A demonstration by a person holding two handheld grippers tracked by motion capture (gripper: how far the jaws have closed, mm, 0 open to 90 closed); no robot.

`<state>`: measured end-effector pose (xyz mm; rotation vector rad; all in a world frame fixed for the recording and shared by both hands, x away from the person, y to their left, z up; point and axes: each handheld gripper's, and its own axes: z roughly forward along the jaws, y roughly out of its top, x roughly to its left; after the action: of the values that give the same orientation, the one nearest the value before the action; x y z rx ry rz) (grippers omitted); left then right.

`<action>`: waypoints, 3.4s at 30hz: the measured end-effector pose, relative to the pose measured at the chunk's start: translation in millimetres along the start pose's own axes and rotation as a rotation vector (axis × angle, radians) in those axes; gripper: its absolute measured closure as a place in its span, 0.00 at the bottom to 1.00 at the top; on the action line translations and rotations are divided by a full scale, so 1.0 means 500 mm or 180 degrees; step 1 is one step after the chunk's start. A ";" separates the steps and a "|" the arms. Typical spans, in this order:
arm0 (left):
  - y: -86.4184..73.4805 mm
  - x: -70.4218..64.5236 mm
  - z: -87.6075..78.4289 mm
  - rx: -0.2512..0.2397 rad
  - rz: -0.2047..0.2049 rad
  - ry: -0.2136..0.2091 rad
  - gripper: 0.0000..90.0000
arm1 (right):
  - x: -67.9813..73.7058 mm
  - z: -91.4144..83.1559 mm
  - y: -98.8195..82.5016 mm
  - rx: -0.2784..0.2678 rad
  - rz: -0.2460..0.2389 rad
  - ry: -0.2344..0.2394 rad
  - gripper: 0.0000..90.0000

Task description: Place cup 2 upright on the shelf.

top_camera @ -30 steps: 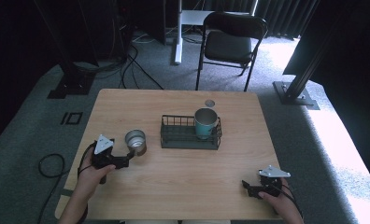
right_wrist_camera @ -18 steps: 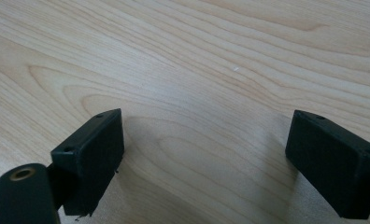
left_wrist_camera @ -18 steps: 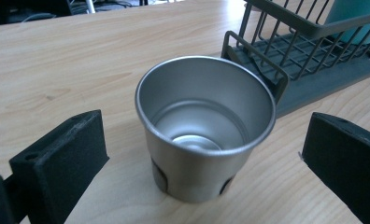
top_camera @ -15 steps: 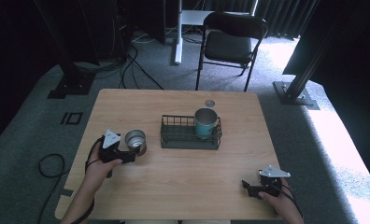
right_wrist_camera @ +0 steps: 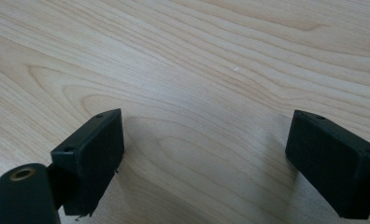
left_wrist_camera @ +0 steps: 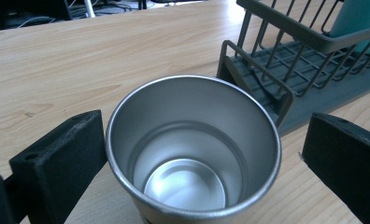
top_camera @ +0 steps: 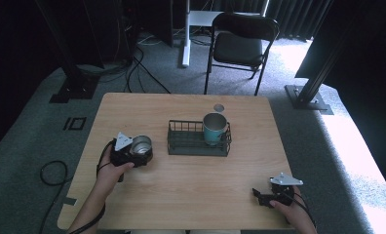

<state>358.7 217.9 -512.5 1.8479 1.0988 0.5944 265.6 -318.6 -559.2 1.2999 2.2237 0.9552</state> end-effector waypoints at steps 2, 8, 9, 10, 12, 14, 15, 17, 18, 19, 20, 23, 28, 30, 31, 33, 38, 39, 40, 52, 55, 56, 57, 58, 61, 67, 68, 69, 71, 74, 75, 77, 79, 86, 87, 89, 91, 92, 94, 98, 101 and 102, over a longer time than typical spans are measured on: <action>-0.001 0.000 0.005 0.0021 0.0010 -0.0018 0.01 | 0.000 0.000 0.000 0.0000 0.0001 0.0000 0.12; 0.001 0.001 0.015 0.0034 0.0004 0.0038 0.01 | 0.000 0.000 0.000 0.0000 0.0001 0.0000 0.12; 0.000 0.000 0.018 0.0025 -0.0006 0.0037 0.01 | 0.000 0.000 0.000 -0.0001 0.0001 0.0000 0.12; 0.000 -0.001 0.020 0.0029 -0.0007 0.0045 0.01 | 0.000 0.000 0.000 0.0000 0.0001 0.0000 0.12; 0.000 -0.003 0.024 0.0009 -0.0028 0.0043 0.01 | 0.000 0.000 0.000 -0.0001 0.0003 0.0002 0.12; 0.000 -0.006 0.028 0.0022 -0.0034 0.0052 0.01 | 0.000 0.000 0.000 -0.0001 0.0002 0.0001 0.12; -0.001 -0.007 0.030 0.0025 -0.0020 0.0060 0.01 | 0.000 0.000 0.000 -0.0001 0.0004 0.0003 0.12; -0.001 -0.008 0.031 0.0019 -0.0013 0.0079 0.01 | 0.000 0.000 0.000 -0.0001 0.0004 0.0003 0.12; 0.000 -0.007 0.032 0.0013 -0.0050 0.0068 0.01 | 0.000 0.000 0.000 -0.0001 0.0003 0.0003 0.12; 0.000 -0.007 0.032 0.0003 -0.0057 0.0092 0.01 | 0.000 0.000 0.000 -0.0003 0.0009 0.0005 0.12; 0.001 -0.007 0.031 -0.0020 -0.0055 0.0125 0.01 | 0.000 0.000 0.000 -0.0002 0.0006 0.0005 0.12; 0.001 -0.007 0.032 -0.0008 -0.0061 0.0156 0.06 | 0.000 0.000 0.000 -0.0001 0.0003 0.0002 0.12; -0.005 -0.004 0.032 -0.0081 -0.0006 0.0163 0.15 | 0.000 0.000 0.000 -0.0001 0.0003 0.0003 0.12; -0.006 -0.003 0.031 -0.0099 -0.0005 0.0185 0.16 | 0.000 0.000 0.000 -0.0002 0.0005 0.0003 0.12; -0.006 -0.002 0.031 -0.0094 -0.0010 0.0230 0.16 | 0.000 0.000 0.000 -0.0002 0.0006 0.0002 0.12; -0.004 0.001 0.029 -0.0067 -0.0018 0.0234 0.16 | 0.000 0.000 0.000 -0.0002 0.0006 0.0003 0.12; 0.008 0.006 0.022 -0.0093 -0.0078 0.0187 0.16 | 0.000 0.000 0.000 -0.0002 0.0006 0.0003 0.12; 0.011 0.007 0.020 -0.0108 -0.0085 0.0182 0.16 | 0.000 0.000 0.000 -0.0002 0.0006 0.0003 0.12; 0.015 0.008 0.018 -0.0134 -0.0107 0.0179 0.16 | 0.000 0.000 0.000 -0.0001 0.0006 0.0003 0.12; 0.055 0.007 -0.004 -0.0195 -0.0124 0.0096 0.16 | 0.000 0.000 0.000 0.0000 0.0004 0.0000 0.12; 0.067 0.007 -0.009 -0.0206 -0.0079 0.0096 0.16 | 0.000 0.000 0.000 -0.0001 0.0006 0.0001 0.12; 0.071 0.006 -0.011 -0.0221 -0.0082 0.0100 0.16 | 0.000 0.000 0.000 -0.0001 0.0004 0.0000 0.12; 0.076 0.006 -0.014 -0.0238 -0.0086 0.0106 0.16 | 0.000 0.000 0.000 -0.0001 0.0003 0.0000 0.12; 0.081 0.006 -0.016 -0.0239 -0.0083 0.0099 0.16 | 0.000 0.000 0.000 -0.0001 0.0004 0.0000 0.12; 0.095 0.003 -0.021 -0.0287 -0.0112 0.0075 0.16 | 0.000 0.000 0.000 -0.0001 0.0005 0.0000 0.12; 0.129 -0.008 -0.028 -0.0348 -0.0032 0.0071 0.16 | 0.000 0.000 0.000 0.0000 0.0005 0.0001 0.12; 0.135 -0.010 -0.029 -0.0369 -0.0023 0.0084 0.16 | 0.000 0.000 0.000 -0.0001 0.0004 0.0000 0.12; 0.141 -0.011 -0.029 -0.0375 -0.0001 0.0075 0.16 | 0.000 0.000 0.000 0.0000 0.0005 0.0000 0.12; 0.153 -0.015 -0.030 -0.0391 0.0023 0.0061 0.16 | 0.000 0.000 0.000 0.0000 0.0004 0.0001 0.12; 0.169 -0.021 -0.030 -0.0408 0.0065 0.0049 0.16 | 0.000 0.000 0.000 -0.0001 0.0004 0.0000 0.12; 0.175 -0.023 -0.029 -0.0409 0.0083 0.0047 0.16 | 0.000 0.000 0.000 0.0000 0.0003 0.0000 0.12; 0.184 -0.028 -0.026 -0.0431 0.0081 0.0020 0.16 | 0.000 0.000 0.000 -0.0001 0.0005 0.0000 0.12; 0.193 -0.033 -0.022 -0.0433 0.0089 0.0007 0.16 | 0.000 0.000 0.000 -0.0002 0.0004 0.0000 0.12; 0.222 -0.045 -0.012 -0.0482 0.0098 -0.0073 0.16 | 0.000 0.000 0.000 -0.0002 0.0004 0.0000 0.12; 0.227 -0.048 -0.011 -0.0488 0.0115 -0.0080 0.16 | 0.000 0.000 0.000 -0.0002 0.0004 0.0000 0.12; 0.236 -0.053 -0.009 -0.0495 0.0118 -0.0110 0.16 | 0.000 0.000 0.000 -0.0002 0.0006 0.0000 0.12; 0.243 -0.058 -0.005 -0.0515 0.0108 -0.0131 0.16 | 0.000 0.000 0.000 -0.0001 0.0004 0.0001 0.12; 0.246 -0.061 -0.003 -0.0514 0.0125 -0.0142 0.16 | 0.000 0.000 0.000 -0.0001 0.0005 0.0001 0.12; 0.253 -0.068 0.002 -0.0525 0.0121 -0.0163 0.16 | 0.000 0.000 0.000 -0.0001 0.0004 0.0001 0.12; 0.263 -0.082 0.013 -0.0542 0.0130 -0.0233 0.16 | 0.000 0.000 0.000 -0.0001 0.0004 0.0000 0.12; 0.265 -0.093 0.024 -0.0542 0.0167 -0.0236 0.16 | 0.000 0.000 0.000 -0.0002 0.0004 0.0001 0.12; 0.265 -0.097 0.027 -0.0546 0.0167 -0.0244 0.16 | 0.000 0.000 0.000 -0.0002 0.0005 0.0002 0.12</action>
<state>404.2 140.4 -402.8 1.7404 0.9225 0.6232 265.7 -318.7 -559.2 1.3013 2.2228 0.9569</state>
